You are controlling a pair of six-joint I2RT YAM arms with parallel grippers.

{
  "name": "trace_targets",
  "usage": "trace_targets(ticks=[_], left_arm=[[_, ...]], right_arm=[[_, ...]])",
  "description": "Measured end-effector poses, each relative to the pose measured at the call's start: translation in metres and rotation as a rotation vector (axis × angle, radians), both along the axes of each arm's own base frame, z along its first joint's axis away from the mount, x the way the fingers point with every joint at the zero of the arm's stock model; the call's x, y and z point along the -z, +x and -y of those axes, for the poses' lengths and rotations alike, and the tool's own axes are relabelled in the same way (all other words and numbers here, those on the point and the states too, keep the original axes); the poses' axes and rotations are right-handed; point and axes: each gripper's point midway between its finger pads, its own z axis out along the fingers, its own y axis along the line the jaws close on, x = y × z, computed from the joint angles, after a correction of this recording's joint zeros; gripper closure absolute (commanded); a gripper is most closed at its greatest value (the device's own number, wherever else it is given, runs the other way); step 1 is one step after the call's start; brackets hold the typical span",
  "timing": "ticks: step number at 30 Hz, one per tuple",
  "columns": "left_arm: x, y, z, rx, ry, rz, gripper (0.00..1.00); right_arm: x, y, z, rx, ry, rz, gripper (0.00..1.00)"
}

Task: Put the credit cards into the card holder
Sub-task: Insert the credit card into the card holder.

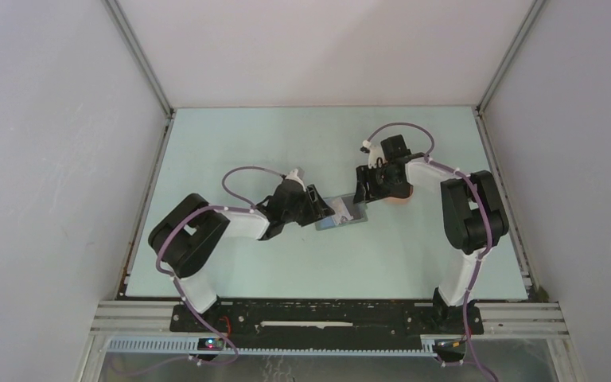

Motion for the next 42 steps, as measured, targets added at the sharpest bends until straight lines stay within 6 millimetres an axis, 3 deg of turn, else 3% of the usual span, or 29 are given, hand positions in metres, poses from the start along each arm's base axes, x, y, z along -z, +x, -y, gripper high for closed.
trace_targets(ticks=[13, 23, 42], left_arm=[[0.001, 0.011, 0.007, -0.014, 0.003, -0.003, 0.47], [0.004, 0.015, 0.005, -0.04, 0.021, -0.005, 0.54], [0.004, 0.019, 0.007, -0.042, 0.024, -0.006, 0.52]], right_arm=[[-0.001, -0.009, -0.003, -0.016, 0.034, -0.052, 0.51], [-0.002, -0.014, -0.008, -0.028, 0.069, -0.078, 0.55], [0.006, -0.018, -0.008, -0.029, 0.076, -0.118, 0.62]])
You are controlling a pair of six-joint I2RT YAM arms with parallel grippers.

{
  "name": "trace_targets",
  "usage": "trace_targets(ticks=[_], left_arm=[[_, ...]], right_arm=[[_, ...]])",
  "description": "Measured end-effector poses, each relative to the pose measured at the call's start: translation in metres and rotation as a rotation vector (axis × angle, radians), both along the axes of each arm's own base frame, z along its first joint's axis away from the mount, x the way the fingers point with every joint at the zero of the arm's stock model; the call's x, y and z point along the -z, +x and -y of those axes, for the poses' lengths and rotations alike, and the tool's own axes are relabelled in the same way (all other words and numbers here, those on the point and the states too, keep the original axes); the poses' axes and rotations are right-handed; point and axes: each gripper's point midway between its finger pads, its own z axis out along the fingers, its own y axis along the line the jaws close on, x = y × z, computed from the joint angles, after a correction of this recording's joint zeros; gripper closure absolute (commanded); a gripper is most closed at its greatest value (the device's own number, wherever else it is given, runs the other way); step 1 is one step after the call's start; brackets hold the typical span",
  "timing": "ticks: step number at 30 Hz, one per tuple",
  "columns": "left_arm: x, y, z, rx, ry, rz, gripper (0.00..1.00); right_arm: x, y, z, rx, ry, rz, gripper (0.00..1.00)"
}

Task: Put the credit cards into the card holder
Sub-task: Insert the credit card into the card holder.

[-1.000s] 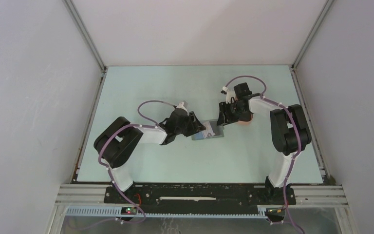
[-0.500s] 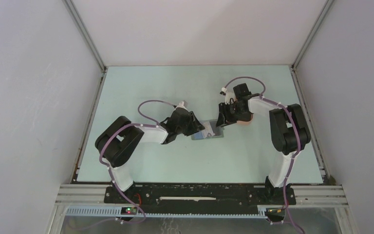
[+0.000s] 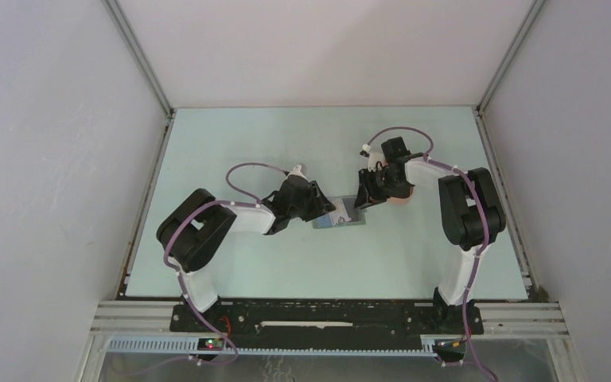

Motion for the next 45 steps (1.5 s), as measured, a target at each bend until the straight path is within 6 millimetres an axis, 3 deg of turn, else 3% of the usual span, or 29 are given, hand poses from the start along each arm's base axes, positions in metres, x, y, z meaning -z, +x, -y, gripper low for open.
trace_targets(ticks=[32, 38, 45], left_arm=[[-0.013, 0.0, 0.014, 0.023, -0.104, -0.002, 0.55], [0.0, -0.014, 0.002, 0.02, -0.09, -0.032, 0.53], [-0.004, -0.022, 0.002, 0.029, -0.126, -0.043, 0.52]], right_arm=[[0.004, 0.0, 0.001, 0.005, -0.005, -0.01, 0.69], [0.003, 0.0, 0.001, 0.004, -0.004, -0.01, 0.69], [0.003, 0.0, 0.001, 0.004, -0.004, -0.011, 0.69]])
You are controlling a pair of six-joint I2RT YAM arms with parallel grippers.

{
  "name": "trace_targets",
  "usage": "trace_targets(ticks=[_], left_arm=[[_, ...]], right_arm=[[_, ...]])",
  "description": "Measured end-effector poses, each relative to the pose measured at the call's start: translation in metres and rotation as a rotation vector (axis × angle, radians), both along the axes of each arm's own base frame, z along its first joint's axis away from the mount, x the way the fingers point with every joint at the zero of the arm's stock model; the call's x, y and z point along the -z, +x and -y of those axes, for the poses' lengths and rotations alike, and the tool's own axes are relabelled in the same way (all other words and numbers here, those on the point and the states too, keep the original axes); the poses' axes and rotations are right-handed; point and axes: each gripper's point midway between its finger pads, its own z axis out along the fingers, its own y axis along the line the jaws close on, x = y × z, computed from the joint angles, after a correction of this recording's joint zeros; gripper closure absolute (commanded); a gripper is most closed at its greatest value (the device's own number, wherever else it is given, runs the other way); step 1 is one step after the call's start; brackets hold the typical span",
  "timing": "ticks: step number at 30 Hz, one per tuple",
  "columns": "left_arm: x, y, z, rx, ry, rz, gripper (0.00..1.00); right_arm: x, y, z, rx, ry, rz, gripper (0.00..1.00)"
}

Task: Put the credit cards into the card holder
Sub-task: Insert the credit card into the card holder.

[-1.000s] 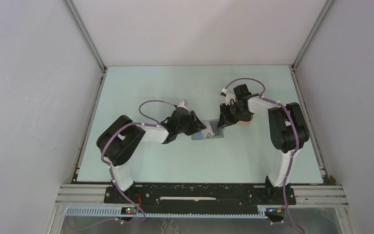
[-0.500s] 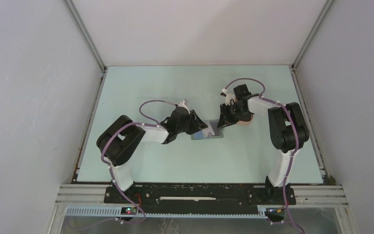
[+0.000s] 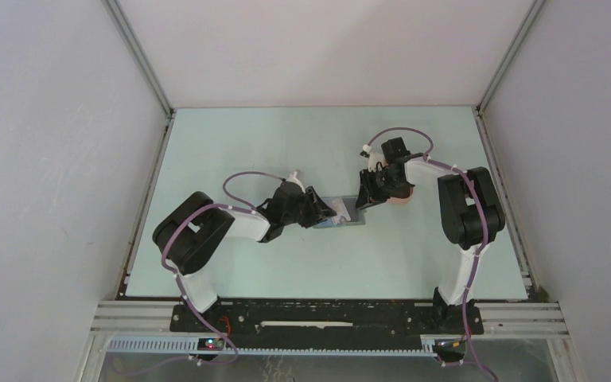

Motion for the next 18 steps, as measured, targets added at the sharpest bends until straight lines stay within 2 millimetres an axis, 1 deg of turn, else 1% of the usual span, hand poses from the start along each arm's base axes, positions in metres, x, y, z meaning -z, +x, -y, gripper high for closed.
trace_targets(ticks=[5, 9, 18], left_arm=[[-0.0035, 0.0008, 0.0048, 0.006, -0.035, -0.002, 0.52], [-0.0023, 0.0015, 0.0074, 0.005, -0.057, -0.01, 0.51], [0.0014, 0.0004, 0.0036, -0.018, -0.104, -0.035, 0.51]], right_arm=[[0.0, -0.0001, 0.0, 0.0, 0.0, 0.0, 0.69], [0.0, -0.001, -0.0003, -0.001, 0.001, -0.004, 0.69], [0.0, -0.0014, -0.0007, -0.003, 0.004, -0.006, 0.69]])
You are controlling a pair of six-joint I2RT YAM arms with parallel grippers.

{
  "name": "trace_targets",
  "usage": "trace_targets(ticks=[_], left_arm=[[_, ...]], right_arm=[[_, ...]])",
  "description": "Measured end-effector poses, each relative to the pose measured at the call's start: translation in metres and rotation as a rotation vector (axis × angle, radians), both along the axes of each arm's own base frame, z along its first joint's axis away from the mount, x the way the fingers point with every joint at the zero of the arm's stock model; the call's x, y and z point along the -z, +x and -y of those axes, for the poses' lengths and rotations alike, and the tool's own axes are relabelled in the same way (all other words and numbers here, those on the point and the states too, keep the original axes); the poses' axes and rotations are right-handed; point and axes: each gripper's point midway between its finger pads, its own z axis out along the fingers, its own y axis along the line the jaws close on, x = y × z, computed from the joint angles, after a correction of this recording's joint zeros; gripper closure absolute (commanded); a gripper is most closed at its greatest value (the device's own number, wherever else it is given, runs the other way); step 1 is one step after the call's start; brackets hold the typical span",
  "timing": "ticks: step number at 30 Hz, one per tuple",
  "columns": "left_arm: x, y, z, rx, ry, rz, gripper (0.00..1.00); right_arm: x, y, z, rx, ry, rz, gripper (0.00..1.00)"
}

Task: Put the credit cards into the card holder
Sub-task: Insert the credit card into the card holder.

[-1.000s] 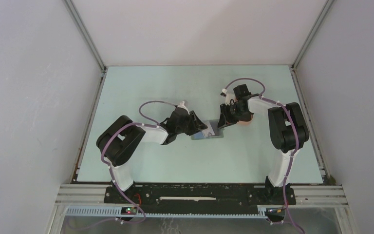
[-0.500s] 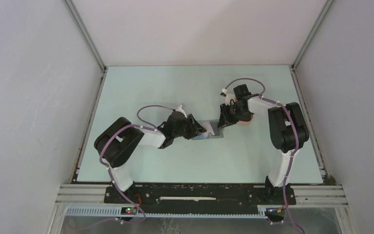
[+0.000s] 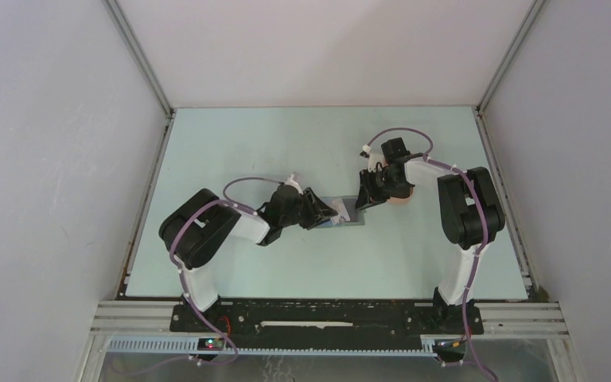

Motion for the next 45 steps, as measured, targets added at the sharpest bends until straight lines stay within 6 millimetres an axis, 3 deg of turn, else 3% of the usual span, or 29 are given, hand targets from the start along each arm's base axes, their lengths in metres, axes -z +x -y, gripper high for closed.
trace_targets(ticks=[17, 30, 45], left_arm=[[0.001, 0.005, 0.002, -0.03, -0.174, -0.014, 0.51], [0.008, 0.01, -0.002, -0.037, -0.194, -0.026, 0.66], [0.012, 0.016, -0.001, -0.03, -0.201, -0.018, 0.75]], right_arm=[[0.0, 0.0, 0.0, -0.001, 0.003, -0.001, 0.69], [0.0, 0.0, 0.0, -0.001, 0.003, -0.002, 0.7], [0.0, -0.001, 0.0, -0.002, 0.003, -0.005, 0.7]])
